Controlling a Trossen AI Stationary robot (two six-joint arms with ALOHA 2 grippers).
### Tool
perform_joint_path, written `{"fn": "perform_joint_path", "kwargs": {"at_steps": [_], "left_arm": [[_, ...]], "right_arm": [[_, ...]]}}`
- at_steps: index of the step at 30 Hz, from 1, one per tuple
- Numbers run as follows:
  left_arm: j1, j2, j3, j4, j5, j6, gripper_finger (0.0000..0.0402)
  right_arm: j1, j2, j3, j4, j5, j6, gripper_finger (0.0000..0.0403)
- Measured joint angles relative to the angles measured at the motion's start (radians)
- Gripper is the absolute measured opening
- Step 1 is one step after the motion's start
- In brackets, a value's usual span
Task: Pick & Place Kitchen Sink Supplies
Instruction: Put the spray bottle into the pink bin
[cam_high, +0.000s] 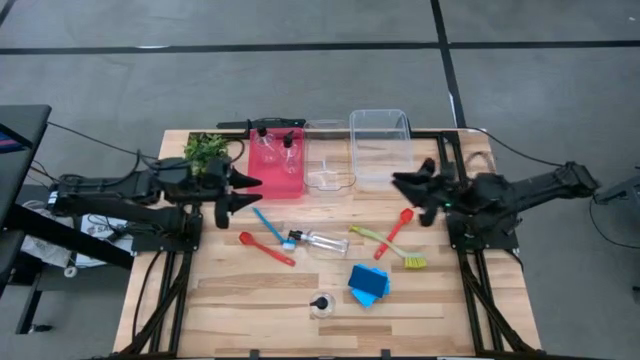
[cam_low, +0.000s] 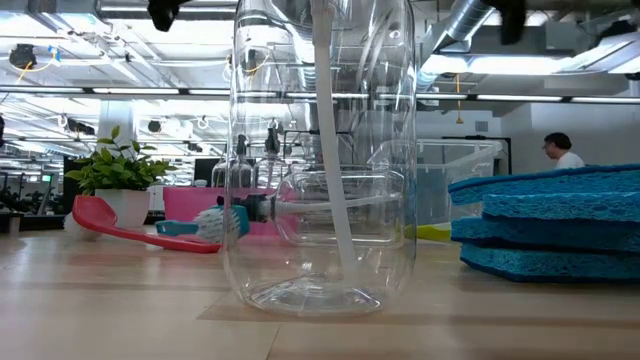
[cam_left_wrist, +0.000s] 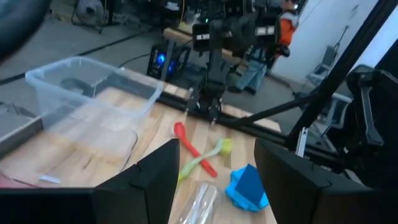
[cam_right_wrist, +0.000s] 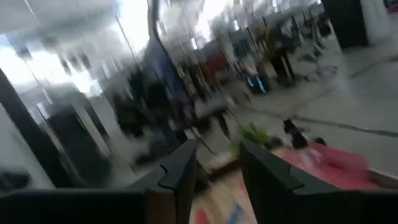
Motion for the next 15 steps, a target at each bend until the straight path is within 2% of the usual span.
{"fn": "perform_joint_path", "kwargs": {"at_steps": [3, 9, 15], "left_arm": [[0.000, -0.027, 0.000, -0.004, 0.000, 0.000, 0.0210], [-0.002, -0.034, 0.000, -0.004, 0.041, -0.003, 0.0210], [-0.002, -0.034, 0.000, -0.004, 0.094, -0.004, 0.0210]], "right_arm": [[-0.040, 0.128, 0.150, -0.199, -0.044, -0.002, 0.0119], [-0.084, 0.342, 0.409, -0.513, -0.044, -0.022, 0.0111], [-0.112, 0.507, 0.676, -0.802, -0.204, -0.014, 0.0099]]}}
